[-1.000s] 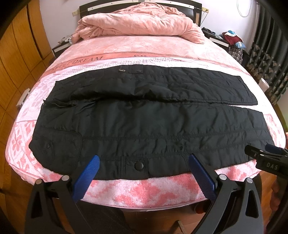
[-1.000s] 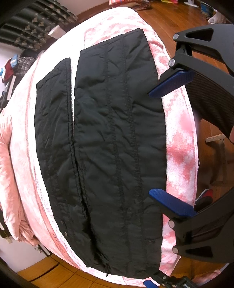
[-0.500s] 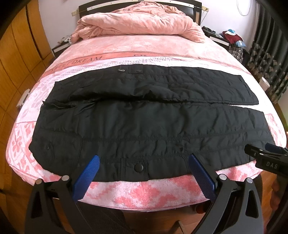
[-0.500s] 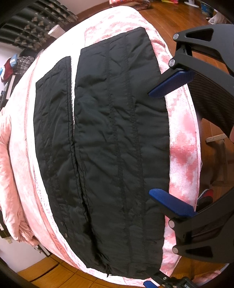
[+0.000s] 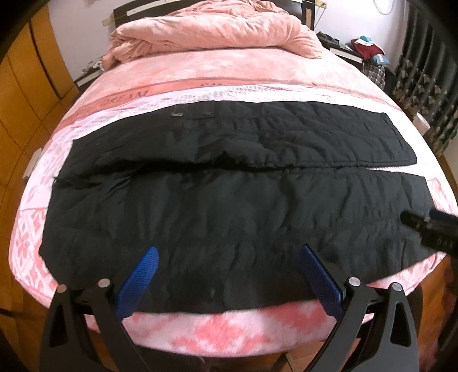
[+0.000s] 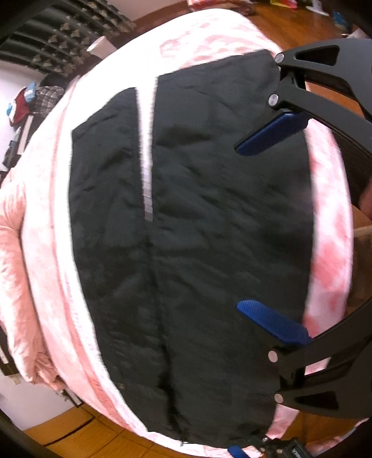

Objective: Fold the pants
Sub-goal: 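Grasp the pants' waistband with the left gripper while the right gripper grasps the waistband, then lift the waistband with both grippers and fold it over toward the hems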

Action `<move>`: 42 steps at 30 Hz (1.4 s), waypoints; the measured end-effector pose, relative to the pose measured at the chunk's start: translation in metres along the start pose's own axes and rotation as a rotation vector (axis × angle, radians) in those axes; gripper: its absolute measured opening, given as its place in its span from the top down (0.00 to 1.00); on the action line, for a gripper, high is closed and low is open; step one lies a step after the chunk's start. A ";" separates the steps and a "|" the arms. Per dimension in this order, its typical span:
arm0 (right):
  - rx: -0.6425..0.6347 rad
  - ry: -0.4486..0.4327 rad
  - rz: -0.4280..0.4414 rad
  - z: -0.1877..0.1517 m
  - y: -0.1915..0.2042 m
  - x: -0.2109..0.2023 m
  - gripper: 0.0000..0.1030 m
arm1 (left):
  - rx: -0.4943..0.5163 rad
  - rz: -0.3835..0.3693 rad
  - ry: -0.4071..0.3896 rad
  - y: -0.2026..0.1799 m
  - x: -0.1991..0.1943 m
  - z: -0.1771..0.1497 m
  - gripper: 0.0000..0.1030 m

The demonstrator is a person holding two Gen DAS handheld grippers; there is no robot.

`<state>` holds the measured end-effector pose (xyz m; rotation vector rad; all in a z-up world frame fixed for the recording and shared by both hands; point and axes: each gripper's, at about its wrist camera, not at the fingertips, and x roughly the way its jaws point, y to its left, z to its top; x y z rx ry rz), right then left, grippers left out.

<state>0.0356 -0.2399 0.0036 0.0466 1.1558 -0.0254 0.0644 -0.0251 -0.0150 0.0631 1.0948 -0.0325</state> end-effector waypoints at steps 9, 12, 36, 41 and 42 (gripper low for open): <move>0.055 -0.026 0.002 0.149 -0.128 0.054 0.02 | 0.113 0.020 0.010 -0.045 0.063 0.120 0.03; 0.104 0.045 0.067 0.192 -0.167 0.091 0.02 | 0.154 0.047 0.010 -0.061 0.090 0.158 0.03; -0.064 0.121 0.132 0.251 -0.234 0.181 0.78 | 0.218 -0.250 0.131 -0.128 0.186 0.259 0.03; -0.176 -0.016 0.214 0.243 -0.235 0.132 0.89 | 0.237 -0.379 0.128 -0.147 0.193 0.279 0.03; -0.187 -0.049 0.246 0.242 -0.237 0.122 0.90 | 0.242 -0.409 0.129 -0.151 0.195 0.284 0.03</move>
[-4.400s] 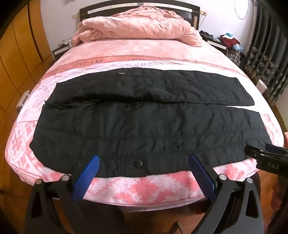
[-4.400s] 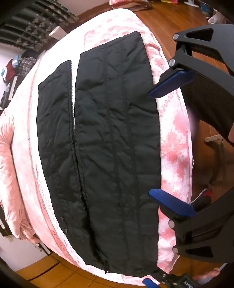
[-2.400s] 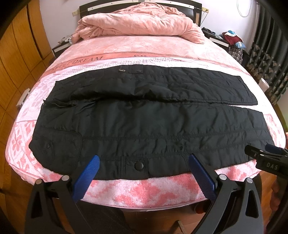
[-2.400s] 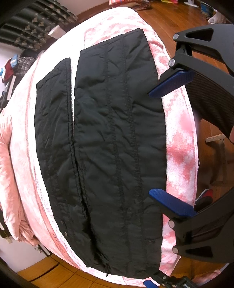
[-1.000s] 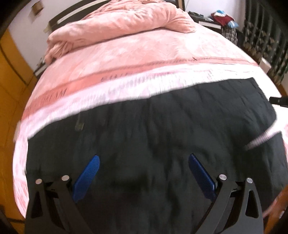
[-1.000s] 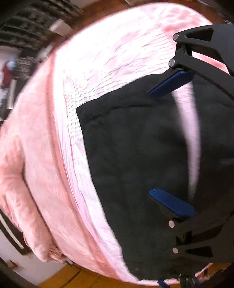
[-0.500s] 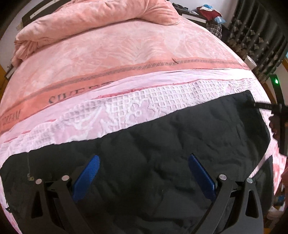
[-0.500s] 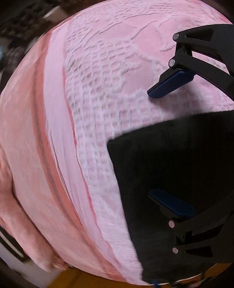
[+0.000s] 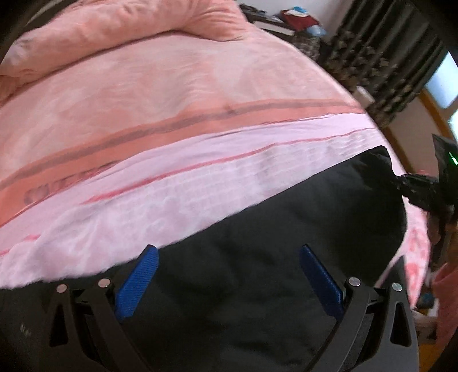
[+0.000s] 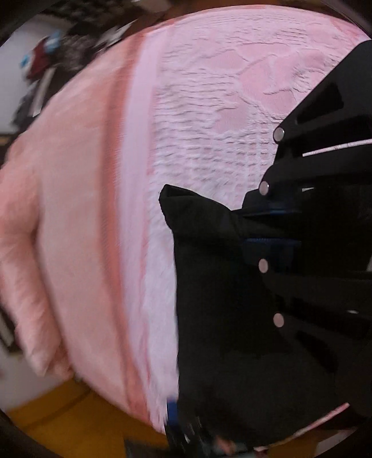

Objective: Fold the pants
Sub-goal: 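Lift the waistband with both grippers and fold it over toward the hems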

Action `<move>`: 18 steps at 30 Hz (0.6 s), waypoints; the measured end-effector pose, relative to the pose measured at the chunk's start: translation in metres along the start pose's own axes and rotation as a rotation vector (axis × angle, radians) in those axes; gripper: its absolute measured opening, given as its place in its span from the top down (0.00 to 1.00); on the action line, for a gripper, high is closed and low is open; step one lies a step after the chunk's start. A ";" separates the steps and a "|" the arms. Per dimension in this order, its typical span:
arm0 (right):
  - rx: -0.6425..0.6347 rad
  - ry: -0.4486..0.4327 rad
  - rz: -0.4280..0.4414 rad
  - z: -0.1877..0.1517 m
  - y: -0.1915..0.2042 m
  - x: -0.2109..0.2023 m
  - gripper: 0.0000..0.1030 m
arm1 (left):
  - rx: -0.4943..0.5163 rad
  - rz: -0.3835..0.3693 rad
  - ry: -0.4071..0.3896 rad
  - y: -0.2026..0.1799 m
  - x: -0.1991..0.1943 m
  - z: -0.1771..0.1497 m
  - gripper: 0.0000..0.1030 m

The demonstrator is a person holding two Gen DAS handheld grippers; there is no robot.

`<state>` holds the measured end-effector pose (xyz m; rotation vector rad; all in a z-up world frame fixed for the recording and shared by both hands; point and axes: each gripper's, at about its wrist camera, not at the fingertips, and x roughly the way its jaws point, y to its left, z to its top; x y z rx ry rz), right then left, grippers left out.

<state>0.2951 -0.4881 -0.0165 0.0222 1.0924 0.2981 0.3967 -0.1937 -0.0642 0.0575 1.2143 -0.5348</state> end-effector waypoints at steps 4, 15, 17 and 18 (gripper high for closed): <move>-0.066 -0.162 0.162 -0.013 -0.002 -0.056 0.90 | 0.072 -0.094 -0.016 -0.010 0.009 0.022 0.03; -0.118 -0.260 0.239 -0.027 0.004 -0.086 0.90 | 0.216 -0.439 0.177 -0.041 0.040 0.040 0.04; -0.095 -0.261 0.232 -0.027 0.003 -0.084 0.89 | 0.250 -0.429 0.144 -0.046 0.033 0.034 0.07; -0.083 -0.262 0.226 -0.028 0.002 -0.082 0.89 | 0.263 -0.421 0.128 -0.048 0.030 0.031 0.20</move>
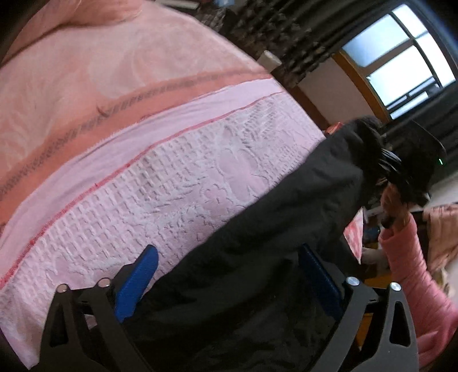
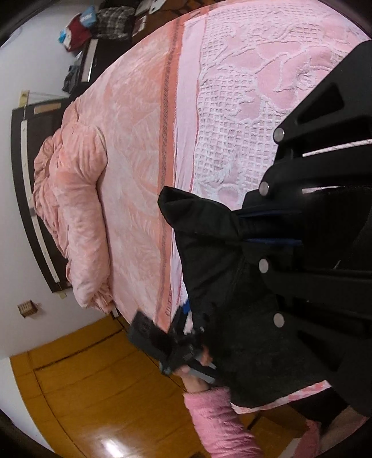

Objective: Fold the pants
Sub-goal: 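Lift the waistband with both grippers and fold it over toward the hems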

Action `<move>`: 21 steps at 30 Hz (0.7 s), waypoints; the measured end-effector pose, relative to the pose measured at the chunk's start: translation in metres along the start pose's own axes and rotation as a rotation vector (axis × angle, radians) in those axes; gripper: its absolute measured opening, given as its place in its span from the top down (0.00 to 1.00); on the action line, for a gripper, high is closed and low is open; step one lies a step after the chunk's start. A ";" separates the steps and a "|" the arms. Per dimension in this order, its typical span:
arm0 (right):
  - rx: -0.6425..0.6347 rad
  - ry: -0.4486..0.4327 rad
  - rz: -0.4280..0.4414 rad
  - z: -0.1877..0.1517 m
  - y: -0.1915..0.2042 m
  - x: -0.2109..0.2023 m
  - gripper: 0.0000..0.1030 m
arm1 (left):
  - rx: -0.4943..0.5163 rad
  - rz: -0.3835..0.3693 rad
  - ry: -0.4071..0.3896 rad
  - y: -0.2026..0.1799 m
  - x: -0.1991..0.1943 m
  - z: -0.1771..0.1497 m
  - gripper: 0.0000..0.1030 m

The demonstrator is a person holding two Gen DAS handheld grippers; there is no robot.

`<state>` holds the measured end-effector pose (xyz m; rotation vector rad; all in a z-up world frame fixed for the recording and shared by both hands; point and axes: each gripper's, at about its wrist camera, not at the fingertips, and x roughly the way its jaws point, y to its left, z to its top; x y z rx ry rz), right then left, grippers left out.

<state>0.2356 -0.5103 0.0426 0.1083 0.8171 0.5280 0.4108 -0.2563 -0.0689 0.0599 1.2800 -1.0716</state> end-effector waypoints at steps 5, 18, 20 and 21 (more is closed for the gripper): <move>0.078 -0.009 -0.043 -0.005 -0.007 0.002 0.88 | -0.018 0.082 0.005 -0.008 -0.008 -0.017 0.85; 0.127 -0.156 -0.156 -0.043 0.042 -0.044 0.84 | 0.215 0.603 -0.354 -0.178 -0.076 -0.126 0.93; 0.140 -0.152 -0.162 -0.060 0.048 -0.050 0.84 | 0.257 0.655 -0.354 -0.204 -0.065 -0.155 0.93; 0.149 -0.146 -0.165 -0.072 0.050 -0.054 0.84 | 0.270 0.674 -0.354 -0.212 -0.059 -0.165 0.93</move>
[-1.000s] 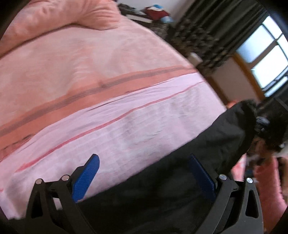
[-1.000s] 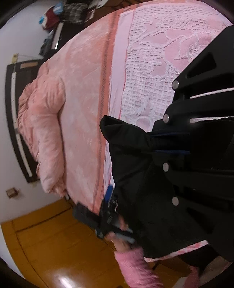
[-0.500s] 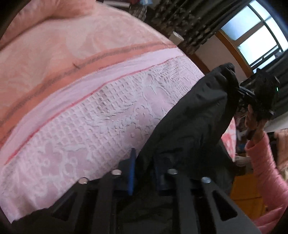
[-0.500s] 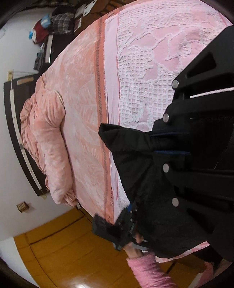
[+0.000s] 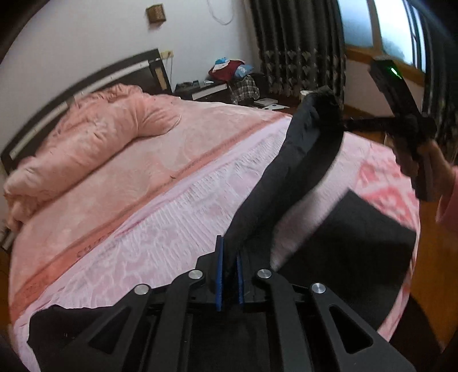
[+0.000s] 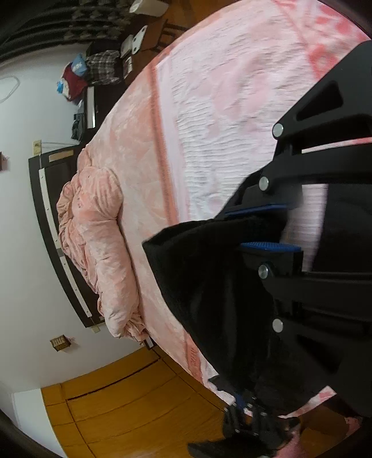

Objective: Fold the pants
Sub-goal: 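Lift the waistband with both grippers and fold it over toward the hems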

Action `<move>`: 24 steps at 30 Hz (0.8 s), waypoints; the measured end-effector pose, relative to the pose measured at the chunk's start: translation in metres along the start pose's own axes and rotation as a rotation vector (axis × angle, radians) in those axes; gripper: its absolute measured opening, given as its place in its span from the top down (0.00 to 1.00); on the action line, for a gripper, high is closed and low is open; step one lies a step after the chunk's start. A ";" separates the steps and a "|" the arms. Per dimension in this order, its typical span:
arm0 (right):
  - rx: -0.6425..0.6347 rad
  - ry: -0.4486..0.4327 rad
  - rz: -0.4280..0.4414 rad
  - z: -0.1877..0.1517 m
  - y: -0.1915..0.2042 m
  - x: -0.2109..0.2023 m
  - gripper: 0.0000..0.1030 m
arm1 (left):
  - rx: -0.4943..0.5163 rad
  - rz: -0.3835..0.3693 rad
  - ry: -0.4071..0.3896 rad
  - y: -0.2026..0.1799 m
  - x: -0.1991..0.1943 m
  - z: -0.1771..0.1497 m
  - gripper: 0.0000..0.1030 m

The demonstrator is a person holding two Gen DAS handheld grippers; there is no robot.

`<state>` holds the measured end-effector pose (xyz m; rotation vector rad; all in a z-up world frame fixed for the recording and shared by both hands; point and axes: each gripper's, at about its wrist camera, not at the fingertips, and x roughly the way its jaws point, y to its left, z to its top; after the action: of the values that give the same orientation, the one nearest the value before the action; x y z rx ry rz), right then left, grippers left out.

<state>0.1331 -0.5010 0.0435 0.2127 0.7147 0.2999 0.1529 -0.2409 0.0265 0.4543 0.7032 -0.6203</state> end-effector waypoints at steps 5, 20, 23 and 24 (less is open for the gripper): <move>0.043 0.038 -0.013 -0.046 -0.004 -0.020 0.85 | 0.020 0.062 0.008 -0.045 -0.009 -0.039 0.93; 0.053 0.164 -0.097 -0.134 0.000 -0.044 0.86 | -0.046 0.010 0.137 -0.110 -0.012 -0.116 0.92; 0.062 0.191 -0.121 -0.150 -0.004 -0.045 0.86 | -0.066 -0.028 0.170 -0.117 -0.007 -0.126 0.92; 0.067 0.195 -0.124 -0.153 -0.005 -0.045 0.85 | -0.075 -0.044 0.182 -0.118 -0.004 -0.129 0.92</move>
<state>-0.0009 -0.5071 -0.0430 0.2037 0.9283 0.1793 0.0138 -0.2512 -0.0796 0.4300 0.9087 -0.5968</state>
